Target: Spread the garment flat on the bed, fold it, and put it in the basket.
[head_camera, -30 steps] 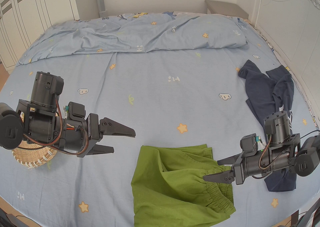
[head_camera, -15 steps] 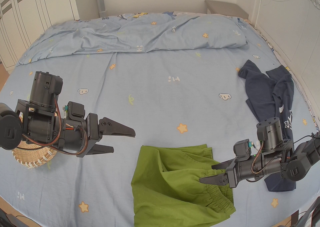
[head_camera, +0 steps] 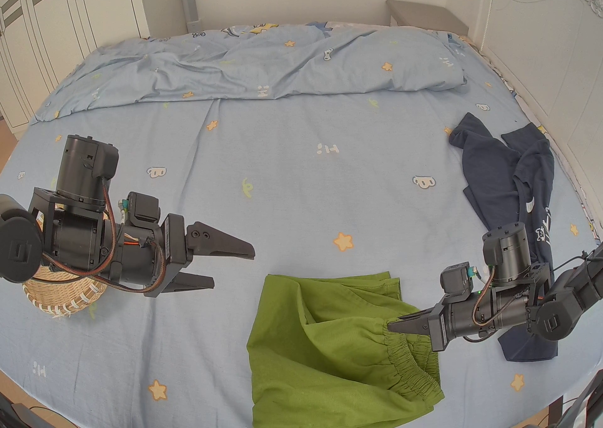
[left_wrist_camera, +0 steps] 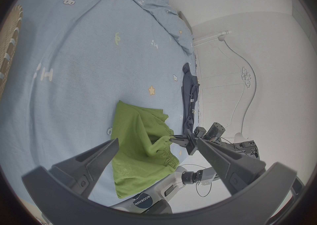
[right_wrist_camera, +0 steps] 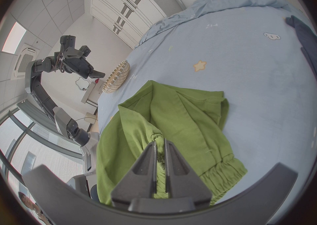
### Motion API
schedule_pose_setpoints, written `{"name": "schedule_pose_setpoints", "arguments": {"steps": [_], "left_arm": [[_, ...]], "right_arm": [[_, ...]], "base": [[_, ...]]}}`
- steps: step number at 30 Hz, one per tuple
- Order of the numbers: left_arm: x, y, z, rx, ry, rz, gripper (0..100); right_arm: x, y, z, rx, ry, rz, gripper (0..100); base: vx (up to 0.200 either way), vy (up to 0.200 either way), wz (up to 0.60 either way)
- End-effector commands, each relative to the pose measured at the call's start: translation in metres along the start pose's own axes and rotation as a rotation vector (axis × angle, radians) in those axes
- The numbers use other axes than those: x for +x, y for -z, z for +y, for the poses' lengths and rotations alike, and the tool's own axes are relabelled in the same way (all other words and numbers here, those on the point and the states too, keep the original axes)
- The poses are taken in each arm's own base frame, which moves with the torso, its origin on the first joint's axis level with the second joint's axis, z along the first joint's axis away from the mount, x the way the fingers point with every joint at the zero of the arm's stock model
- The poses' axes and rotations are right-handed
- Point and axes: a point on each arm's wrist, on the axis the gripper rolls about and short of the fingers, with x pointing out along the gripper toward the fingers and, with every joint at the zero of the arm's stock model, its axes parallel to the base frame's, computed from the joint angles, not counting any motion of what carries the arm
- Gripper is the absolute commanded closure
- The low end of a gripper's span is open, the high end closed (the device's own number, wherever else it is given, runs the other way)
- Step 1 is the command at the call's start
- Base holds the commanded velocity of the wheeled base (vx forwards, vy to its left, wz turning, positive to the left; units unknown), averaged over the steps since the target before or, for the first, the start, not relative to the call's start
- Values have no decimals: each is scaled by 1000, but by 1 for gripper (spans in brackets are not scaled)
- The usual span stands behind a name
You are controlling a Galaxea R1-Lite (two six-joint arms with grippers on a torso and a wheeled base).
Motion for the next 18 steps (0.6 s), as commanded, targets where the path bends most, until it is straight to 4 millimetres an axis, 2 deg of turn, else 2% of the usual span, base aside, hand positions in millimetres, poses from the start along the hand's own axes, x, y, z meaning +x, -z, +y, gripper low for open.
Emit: {"name": "schedule_pose_setpoints", "arguments": {"steps": [1,4,9,13,18], "left_arm": [[1,0,3,-10,-8,5,0],[4,1,7,-13,-13,17,0],[14,-2,18,-37,-37,38,0],[21,-2,26,-43,-47,46,0],[33,1,37,-20,-52,58,0]], "right_arm": [[-12,-4,-8,26,32,-38,100],[-31,-10,-9,56,56,-90,100],[-52,-17,-19,141,111,-111,100],[-58,-16,-26,192,138,-83,100],[-59,-6,-30,250,153,-29,100]], "base": [[0,0,0],[0,0,0],[0,0,0],[0,0,0],[0,0,0]]}}
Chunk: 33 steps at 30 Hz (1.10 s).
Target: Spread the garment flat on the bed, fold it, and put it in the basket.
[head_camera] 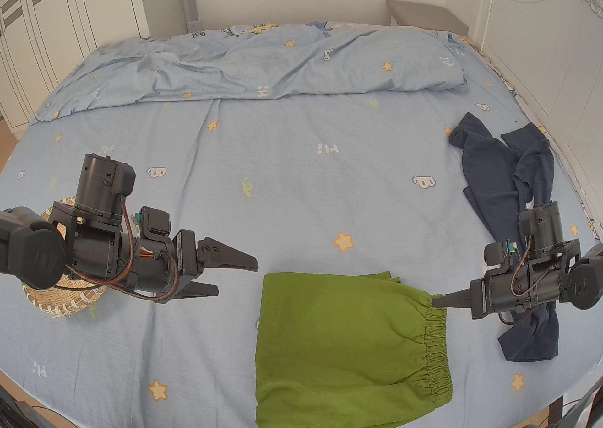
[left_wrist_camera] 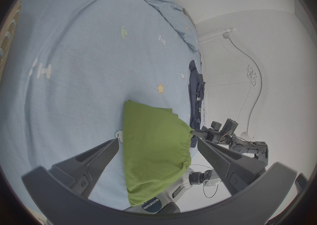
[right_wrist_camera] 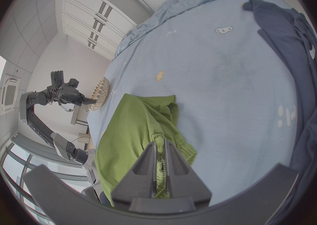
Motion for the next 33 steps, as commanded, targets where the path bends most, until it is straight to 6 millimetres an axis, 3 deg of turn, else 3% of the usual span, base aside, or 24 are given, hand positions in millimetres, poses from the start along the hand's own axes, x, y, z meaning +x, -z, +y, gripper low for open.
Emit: {"name": "schedule_pose_setpoints", "arguments": {"steps": [1,12,13,23,33], "left_arm": [[17,4,16,-18,-27,43,0],[36,16,38,-40,88,164,0],[36,16,38,-40,88,164,0],[64,36,70,31,69,263,0],[84,45,72,32,68,326,0]], "right_arm": [[-5,2,-5,29,18,9,100],[14,16,-13,66,2,108,100],[14,16,-13,66,2,108,0],[9,11,-17,74,13,73,0],[-37,-20,-2,74,-58,-129,0]], "base": [[0,0,0],[0,0,0],[0,0,0],[0,0,0],[0,0,0]]}}
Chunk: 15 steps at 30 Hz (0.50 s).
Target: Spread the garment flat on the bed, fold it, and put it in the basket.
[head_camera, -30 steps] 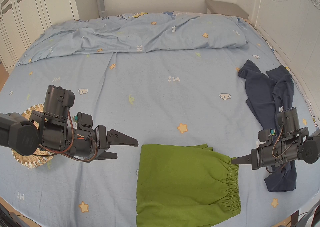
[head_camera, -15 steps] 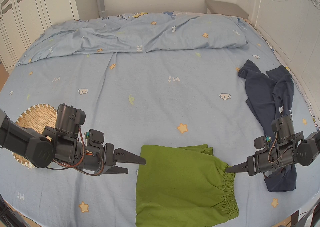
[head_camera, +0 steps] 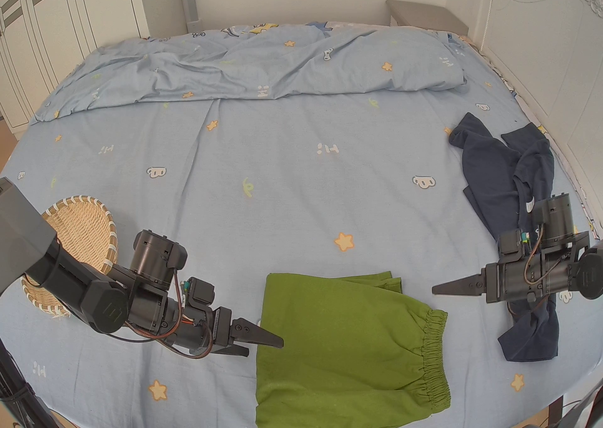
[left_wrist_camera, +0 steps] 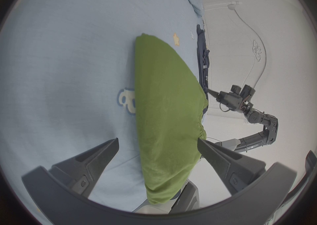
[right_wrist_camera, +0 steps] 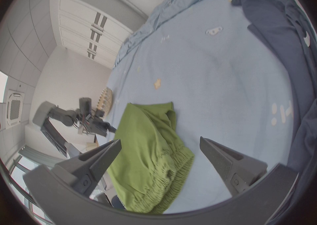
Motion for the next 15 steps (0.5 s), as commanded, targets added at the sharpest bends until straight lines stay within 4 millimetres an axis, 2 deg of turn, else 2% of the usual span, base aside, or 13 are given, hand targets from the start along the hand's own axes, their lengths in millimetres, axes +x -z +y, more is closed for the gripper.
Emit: {"name": "schedule_pose_setpoints", "arguments": {"steps": [1,7,11,15], "left_arm": [[16,4,4,-11,-2,48,0],[23,10,-2,-46,6,77,0],[28,6,-7,-78,30,50,0],[40,9,-11,-91,37,39,0]], "right_arm": [[-22,-14,12,-18,-17,-98,0],[-25,-12,11,-11,-16,-102,0],[-28,-12,13,-14,-15,-114,0],[-34,-13,14,-17,-9,-135,0]], "base": [[0,0,0],[0,0,0],[0,0,0],[0,0,0]]}}
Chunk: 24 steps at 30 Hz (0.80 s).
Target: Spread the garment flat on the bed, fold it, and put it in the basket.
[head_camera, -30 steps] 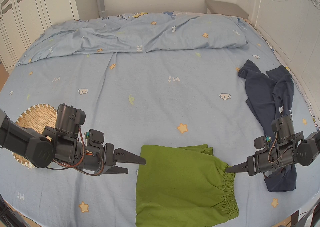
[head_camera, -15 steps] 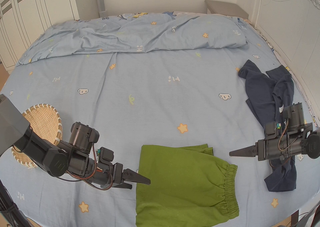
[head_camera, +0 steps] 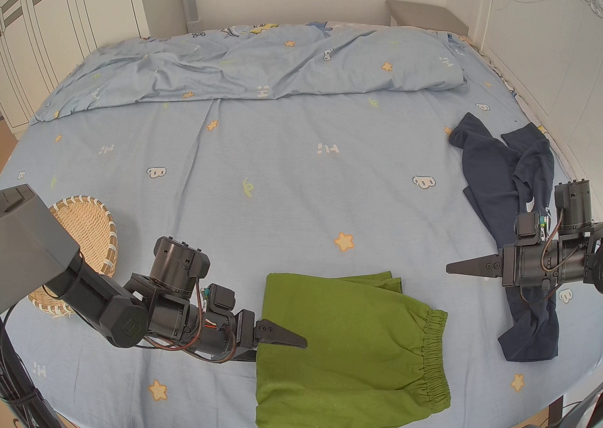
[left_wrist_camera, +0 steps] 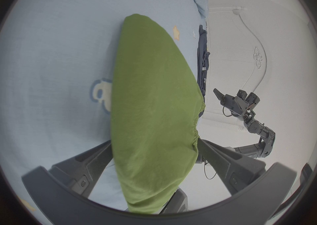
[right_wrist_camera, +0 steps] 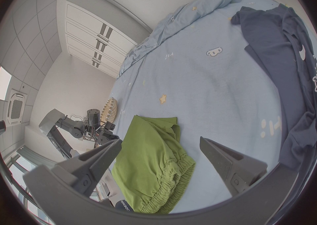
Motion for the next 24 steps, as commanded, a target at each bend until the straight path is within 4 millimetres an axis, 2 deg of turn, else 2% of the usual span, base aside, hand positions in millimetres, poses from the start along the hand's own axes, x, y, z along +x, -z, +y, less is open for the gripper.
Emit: {"name": "schedule_pose_setpoints", "arguments": {"steps": [1,6,9,24], "left_arm": [[13,6,0,-17,-6,22,0],[36,17,-4,12,-119,-22,0],[42,20,-11,7,-131,-24,0],[43,23,-20,-82,-32,-34,0]], "right_arm": [[-8,-2,3,-11,2,-28,0],[-11,-2,3,-8,8,-36,0],[-13,-2,3,-7,11,-42,0],[-15,-2,0,-2,19,-52,0]], "base": [[0,0,0],[0,0,0],[0,0,0],[0,0,0]]}}
